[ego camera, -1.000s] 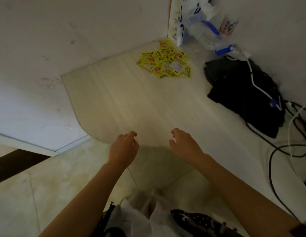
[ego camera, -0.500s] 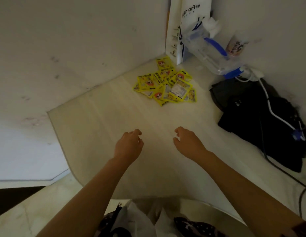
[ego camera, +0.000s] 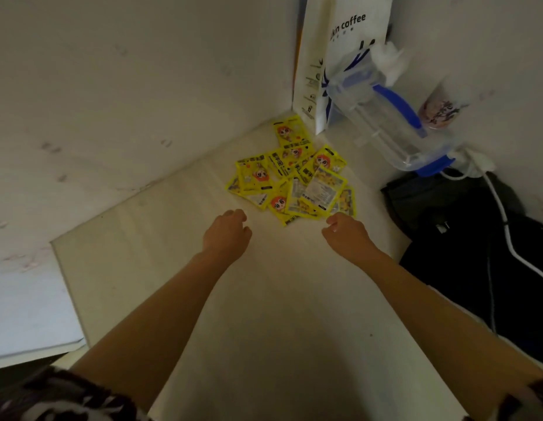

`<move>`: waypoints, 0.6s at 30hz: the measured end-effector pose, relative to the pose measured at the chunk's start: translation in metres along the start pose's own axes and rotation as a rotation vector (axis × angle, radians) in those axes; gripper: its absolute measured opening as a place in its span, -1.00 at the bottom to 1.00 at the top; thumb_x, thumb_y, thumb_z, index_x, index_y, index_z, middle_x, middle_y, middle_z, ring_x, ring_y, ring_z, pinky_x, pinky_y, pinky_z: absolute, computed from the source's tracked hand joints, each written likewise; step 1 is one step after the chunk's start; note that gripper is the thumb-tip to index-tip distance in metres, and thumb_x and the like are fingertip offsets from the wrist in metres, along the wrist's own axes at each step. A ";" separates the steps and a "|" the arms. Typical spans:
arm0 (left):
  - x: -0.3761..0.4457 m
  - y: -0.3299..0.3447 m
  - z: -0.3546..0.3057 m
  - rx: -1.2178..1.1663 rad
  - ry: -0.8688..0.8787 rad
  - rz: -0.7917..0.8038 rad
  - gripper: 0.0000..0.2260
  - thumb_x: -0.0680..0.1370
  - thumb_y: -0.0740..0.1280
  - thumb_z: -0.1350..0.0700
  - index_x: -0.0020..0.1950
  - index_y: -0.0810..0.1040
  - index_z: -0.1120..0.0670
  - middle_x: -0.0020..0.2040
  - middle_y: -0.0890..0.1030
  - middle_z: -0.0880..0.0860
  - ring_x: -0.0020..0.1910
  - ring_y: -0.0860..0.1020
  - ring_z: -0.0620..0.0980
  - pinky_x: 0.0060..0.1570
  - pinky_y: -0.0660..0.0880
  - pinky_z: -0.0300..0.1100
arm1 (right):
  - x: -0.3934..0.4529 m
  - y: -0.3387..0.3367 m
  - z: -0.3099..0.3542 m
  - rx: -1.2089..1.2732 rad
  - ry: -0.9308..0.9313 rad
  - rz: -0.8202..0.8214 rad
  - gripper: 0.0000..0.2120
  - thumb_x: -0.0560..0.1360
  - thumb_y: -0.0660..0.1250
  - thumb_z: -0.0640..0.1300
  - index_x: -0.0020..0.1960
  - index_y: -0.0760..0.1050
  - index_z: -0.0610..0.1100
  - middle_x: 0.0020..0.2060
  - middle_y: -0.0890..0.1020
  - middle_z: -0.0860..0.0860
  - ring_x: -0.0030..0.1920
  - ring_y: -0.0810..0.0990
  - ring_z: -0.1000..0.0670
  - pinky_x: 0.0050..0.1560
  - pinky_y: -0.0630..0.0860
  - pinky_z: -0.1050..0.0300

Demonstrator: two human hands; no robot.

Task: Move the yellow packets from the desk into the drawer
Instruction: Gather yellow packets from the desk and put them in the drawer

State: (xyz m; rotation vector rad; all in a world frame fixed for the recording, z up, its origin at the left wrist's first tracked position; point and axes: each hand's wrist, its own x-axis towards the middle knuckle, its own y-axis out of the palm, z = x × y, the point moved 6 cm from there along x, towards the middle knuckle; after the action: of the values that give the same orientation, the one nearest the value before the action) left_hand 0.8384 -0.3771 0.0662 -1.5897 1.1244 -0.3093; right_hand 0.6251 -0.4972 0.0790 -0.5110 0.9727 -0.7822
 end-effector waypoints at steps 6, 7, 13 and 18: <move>0.057 -0.009 -0.005 -0.078 -0.070 -0.056 -0.69 0.55 0.25 0.07 0.28 0.44 0.11 0.24 0.50 0.13 0.22 0.47 0.16 0.14 0.47 0.05 | 0.061 -0.021 0.002 -0.103 0.036 -0.044 -0.63 0.57 0.20 -0.09 0.30 0.40 -0.25 0.26 0.49 -0.21 0.26 0.45 -0.22 0.26 0.34 0.03; 0.065 -0.010 -0.006 -0.094 -0.083 -0.072 -0.68 0.56 0.25 0.07 0.28 0.43 0.13 0.23 0.50 0.15 0.21 0.48 0.18 0.12 0.47 0.05 | 0.069 -0.022 0.000 -0.142 0.050 -0.058 -0.62 0.57 0.18 -0.05 0.29 0.38 -0.26 0.25 0.48 -0.23 0.26 0.44 -0.24 0.28 0.31 -0.01; 0.109 -0.009 0.000 -0.327 -0.314 -0.121 -0.62 0.56 0.26 -0.06 0.23 0.42 0.19 0.19 0.53 0.19 0.19 0.48 0.21 0.06 0.42 0.00 | 0.103 -0.021 -0.008 -0.170 0.201 -0.081 -0.35 0.54 0.17 0.22 0.36 0.24 -0.30 0.30 0.32 -0.25 0.31 0.30 -0.30 0.30 0.26 -0.08; 0.131 -0.004 -0.002 -0.328 -0.489 -0.098 -0.35 0.46 0.31 -0.25 0.34 0.36 0.19 0.29 0.43 0.19 0.30 0.36 0.24 0.20 0.35 0.08 | 0.117 -0.020 0.001 -0.168 0.210 -0.150 -0.23 0.46 0.24 0.29 0.36 0.23 -0.30 0.31 0.29 -0.24 0.31 0.28 -0.30 0.27 0.31 -0.12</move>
State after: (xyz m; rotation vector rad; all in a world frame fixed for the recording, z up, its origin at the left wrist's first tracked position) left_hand 0.9061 -0.4812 0.0243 -1.8788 0.7416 0.2081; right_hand 0.6582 -0.6001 0.0312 -0.6622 1.2119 -0.9058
